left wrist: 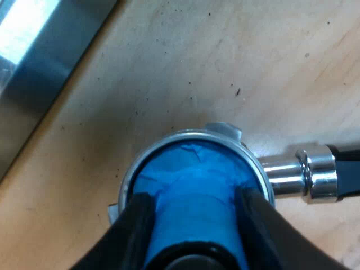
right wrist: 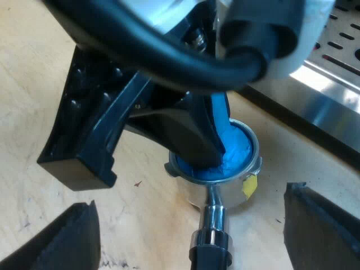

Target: Grind coffee beans and then tamp

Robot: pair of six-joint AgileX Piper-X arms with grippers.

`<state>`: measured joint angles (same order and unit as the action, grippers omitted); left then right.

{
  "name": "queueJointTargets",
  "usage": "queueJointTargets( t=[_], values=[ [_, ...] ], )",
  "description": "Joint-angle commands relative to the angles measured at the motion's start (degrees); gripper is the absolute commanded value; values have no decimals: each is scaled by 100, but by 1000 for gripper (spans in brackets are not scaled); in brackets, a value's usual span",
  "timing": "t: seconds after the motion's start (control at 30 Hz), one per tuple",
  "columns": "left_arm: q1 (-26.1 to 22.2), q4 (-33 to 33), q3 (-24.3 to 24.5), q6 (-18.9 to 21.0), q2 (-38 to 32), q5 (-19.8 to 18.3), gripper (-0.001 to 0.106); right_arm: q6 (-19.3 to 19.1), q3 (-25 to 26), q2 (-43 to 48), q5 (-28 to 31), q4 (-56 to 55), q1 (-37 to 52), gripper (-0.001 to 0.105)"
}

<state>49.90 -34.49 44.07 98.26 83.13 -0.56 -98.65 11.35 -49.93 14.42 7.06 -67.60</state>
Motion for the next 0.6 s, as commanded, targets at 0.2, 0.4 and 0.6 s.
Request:
queueJointTargets(
  t=[0.2, 0.4, 0.6],
  values=[
    [-258, -618, -248, -227, 236, 596, 0, -63, 13, 47, -49, 85, 7, 69],
    [-245, -691, -237, -229, 224, 506, 0, -63, 13, 47, -49, 85, 7, 69],
    [-245, -681, -237, -229, 48, 336, 0, -63, 13, 47, -49, 85, 7, 69]
  ],
)
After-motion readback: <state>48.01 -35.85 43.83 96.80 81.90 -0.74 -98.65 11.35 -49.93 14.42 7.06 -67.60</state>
